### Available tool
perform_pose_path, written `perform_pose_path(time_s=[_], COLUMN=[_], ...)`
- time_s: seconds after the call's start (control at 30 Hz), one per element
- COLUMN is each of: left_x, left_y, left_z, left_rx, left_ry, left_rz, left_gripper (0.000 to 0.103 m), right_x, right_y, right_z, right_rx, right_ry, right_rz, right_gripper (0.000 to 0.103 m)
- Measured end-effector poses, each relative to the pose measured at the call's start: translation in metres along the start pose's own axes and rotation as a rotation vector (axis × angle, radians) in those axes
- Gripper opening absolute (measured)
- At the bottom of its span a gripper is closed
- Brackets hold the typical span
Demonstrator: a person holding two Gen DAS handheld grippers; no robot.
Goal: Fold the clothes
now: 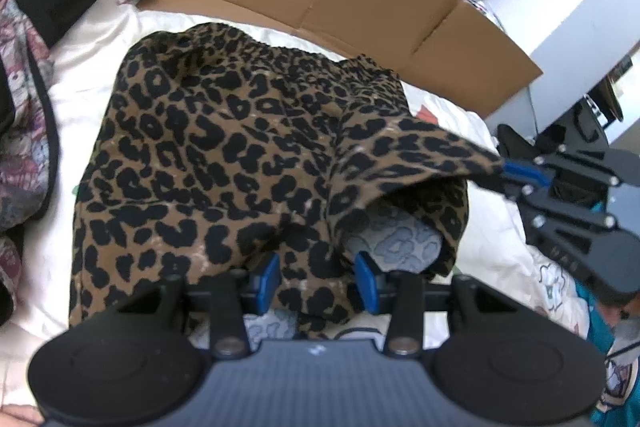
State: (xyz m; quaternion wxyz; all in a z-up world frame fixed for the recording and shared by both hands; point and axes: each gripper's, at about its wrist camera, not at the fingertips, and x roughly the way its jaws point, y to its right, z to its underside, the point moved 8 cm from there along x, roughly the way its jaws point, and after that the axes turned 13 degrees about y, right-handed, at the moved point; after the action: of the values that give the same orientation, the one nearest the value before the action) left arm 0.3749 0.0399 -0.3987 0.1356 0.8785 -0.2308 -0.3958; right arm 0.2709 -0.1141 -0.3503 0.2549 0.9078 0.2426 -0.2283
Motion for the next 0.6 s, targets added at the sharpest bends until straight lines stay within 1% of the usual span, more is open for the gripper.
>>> perform_pose_path(time_s=[0.13,0.27,0.43,0.6], left_x=[0.002,0.004,0.009,0.013], left_y=[0.012,0.030,0.048,0.063], left_z=[0.000,0.002,0.011,0.023], left_rx=[0.004,0.043,0.072,0.103], left_ry=[-0.010,-0.020,-0.049,-0.087], left_rz=[0.026,0.058,0.083,0.122], left_gripper=[0.044,0.044,0.044,0.044], right_x=[-0.019,-0.039,-0.065,-0.086], right_y=[0.027,0.057,0.094,0.119], right_z=[-0.001,0.000,0.005,0.006], right_rx=[0.022,0.052,0.089,0.104], right_ry=[0.015,0.019,0.016,0.030], right_rz=[0.036,0.085,0.150,0.198], right_gripper=[0.005,0.005,0.005,0.005])
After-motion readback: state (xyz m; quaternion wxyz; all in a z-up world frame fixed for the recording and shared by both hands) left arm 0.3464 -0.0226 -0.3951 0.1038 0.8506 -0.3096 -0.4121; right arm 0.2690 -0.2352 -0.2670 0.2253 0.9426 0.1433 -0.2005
